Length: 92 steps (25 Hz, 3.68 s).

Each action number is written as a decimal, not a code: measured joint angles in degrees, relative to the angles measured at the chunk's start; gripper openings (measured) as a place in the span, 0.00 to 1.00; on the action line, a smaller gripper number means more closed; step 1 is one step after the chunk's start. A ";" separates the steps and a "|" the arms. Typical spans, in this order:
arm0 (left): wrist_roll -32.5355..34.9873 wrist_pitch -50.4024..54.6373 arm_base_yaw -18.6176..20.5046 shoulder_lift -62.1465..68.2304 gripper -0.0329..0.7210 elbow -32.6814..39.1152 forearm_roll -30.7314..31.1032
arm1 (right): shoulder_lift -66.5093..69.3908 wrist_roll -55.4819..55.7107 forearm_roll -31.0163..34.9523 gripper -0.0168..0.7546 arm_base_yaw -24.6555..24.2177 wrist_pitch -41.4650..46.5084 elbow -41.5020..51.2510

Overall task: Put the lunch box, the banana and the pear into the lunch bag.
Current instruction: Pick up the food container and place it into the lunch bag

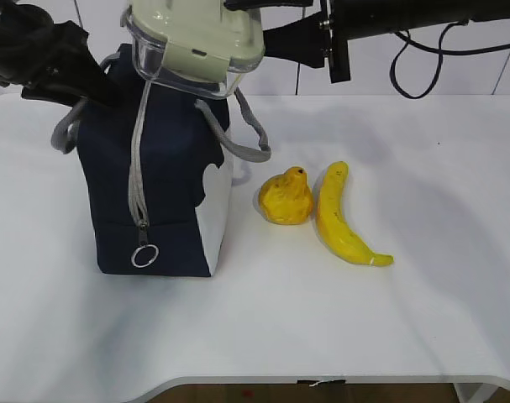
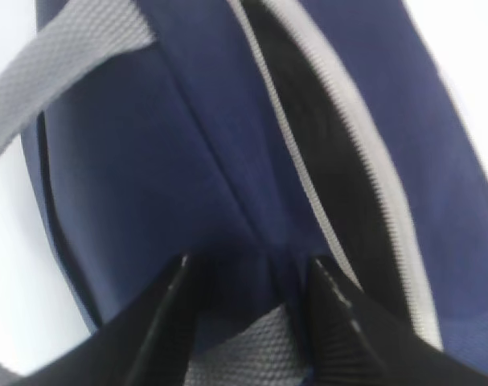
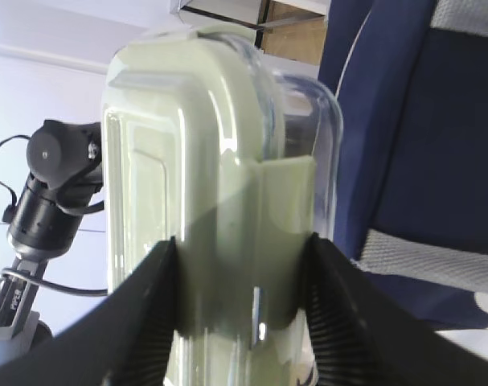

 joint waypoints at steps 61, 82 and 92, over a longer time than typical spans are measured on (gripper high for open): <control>16.11 -4.05 -6.65 2.49 0.06 -0.36 -23.89 | 15.16 -5.11 -8.63 0.50 5.67 -20.88 -4.47; 16.45 -8.86 -6.65 2.58 0.06 -0.36 -20.37 | 21.32 -6.92 -3.89 0.50 5.67 -23.07 -5.16; 16.45 -9.52 -6.65 2.58 0.06 -0.36 -19.47 | 21.31 -6.92 -3.89 0.55 5.67 -22.96 -5.16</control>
